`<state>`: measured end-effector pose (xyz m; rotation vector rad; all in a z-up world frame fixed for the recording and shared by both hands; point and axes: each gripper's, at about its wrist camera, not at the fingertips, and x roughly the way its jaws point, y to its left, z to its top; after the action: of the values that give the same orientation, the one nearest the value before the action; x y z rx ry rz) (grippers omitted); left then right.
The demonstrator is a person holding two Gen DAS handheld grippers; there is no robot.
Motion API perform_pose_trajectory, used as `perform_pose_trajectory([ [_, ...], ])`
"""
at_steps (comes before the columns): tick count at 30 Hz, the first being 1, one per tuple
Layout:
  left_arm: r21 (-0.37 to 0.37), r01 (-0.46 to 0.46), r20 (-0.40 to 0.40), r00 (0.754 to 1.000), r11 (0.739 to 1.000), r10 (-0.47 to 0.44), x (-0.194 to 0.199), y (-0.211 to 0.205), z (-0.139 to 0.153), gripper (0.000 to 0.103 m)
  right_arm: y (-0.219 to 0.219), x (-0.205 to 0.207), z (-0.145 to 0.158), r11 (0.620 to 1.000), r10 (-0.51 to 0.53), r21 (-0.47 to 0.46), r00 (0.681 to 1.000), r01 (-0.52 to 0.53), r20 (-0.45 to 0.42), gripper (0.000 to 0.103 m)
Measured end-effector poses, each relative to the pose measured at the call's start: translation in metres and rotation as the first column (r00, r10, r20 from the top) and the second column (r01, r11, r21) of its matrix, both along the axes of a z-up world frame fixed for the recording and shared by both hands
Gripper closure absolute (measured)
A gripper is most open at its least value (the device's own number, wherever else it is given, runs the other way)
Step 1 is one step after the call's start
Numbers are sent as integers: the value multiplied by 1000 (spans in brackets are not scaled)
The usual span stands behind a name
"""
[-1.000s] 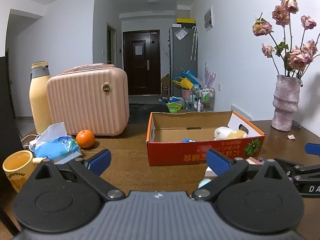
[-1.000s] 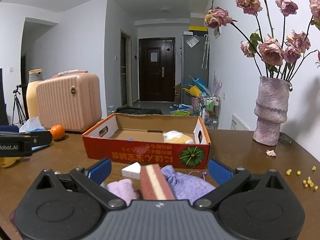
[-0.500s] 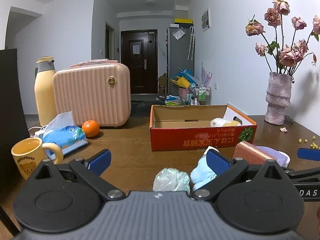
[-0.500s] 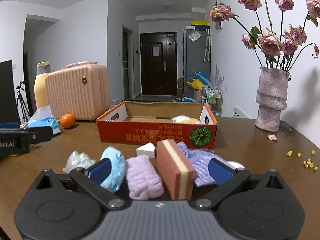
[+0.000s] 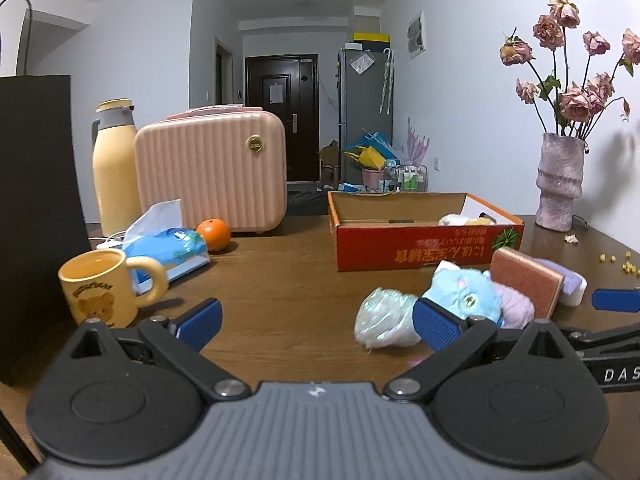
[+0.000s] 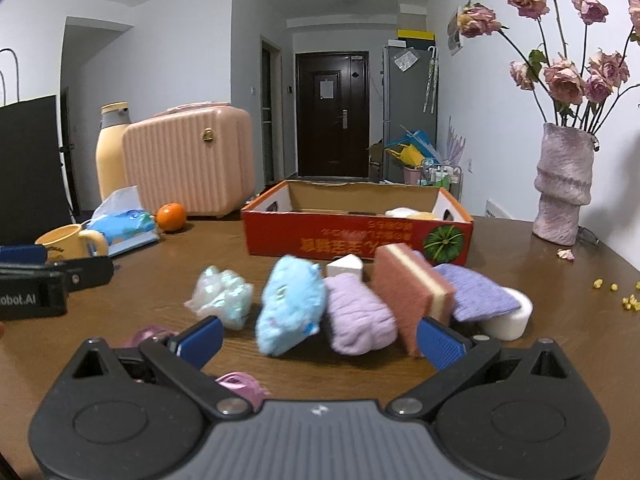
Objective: Organize soft objects
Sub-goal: 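Move the right gripper back to the purple satin scrunchies, then close the right gripper on the purple satin scrunchies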
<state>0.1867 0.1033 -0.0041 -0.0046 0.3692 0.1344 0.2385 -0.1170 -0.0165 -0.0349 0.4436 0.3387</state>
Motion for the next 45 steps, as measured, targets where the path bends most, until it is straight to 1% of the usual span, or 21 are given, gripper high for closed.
perform_pose_trajectory([
  [10, 3, -5, -2, 1000, 1000, 5, -27, 36, -11, 0, 35, -25, -6, 999, 26, 38, 999, -24, -35, 0],
  [14, -7, -1, -4, 1000, 1000, 1, -35, 49, -16, 0, 51, -37, -8, 999, 38, 30, 999, -37, -36, 0],
  [19, -14, 7, -7, 1000, 1000, -7, -43, 63, -19, 0, 71, -42, -10, 1000, 29, -1, 999, -29, -42, 0],
  [25, -74, 14, -39, 999, 997, -17, -42, 83, -26, 0, 88, -36, -18, 999, 0, -35, 998, -3, -65, 0],
  [30, -90, 31, -54, 998, 995, -36, -42, 86, -29, 0, 95, -23, -31, 997, -35, -68, 994, 28, -104, 0],
  [34, -96, 59, -71, 995, 994, -66, -39, 85, -31, 0, 94, -16, -38, 998, -51, -53, 989, 44, -141, 0],
  [40, -117, 104, -106, 987, 988, -116, -34, 83, -36, 0, 93, -11, -42, 997, -76, -38, 985, 71, -155, 0],
  [45, -124, 112, -110, 986, 986, -126, -33, 82, -36, 0, 94, -9, -44, 997, -73, -35, 984, 68, -163, 3],
])
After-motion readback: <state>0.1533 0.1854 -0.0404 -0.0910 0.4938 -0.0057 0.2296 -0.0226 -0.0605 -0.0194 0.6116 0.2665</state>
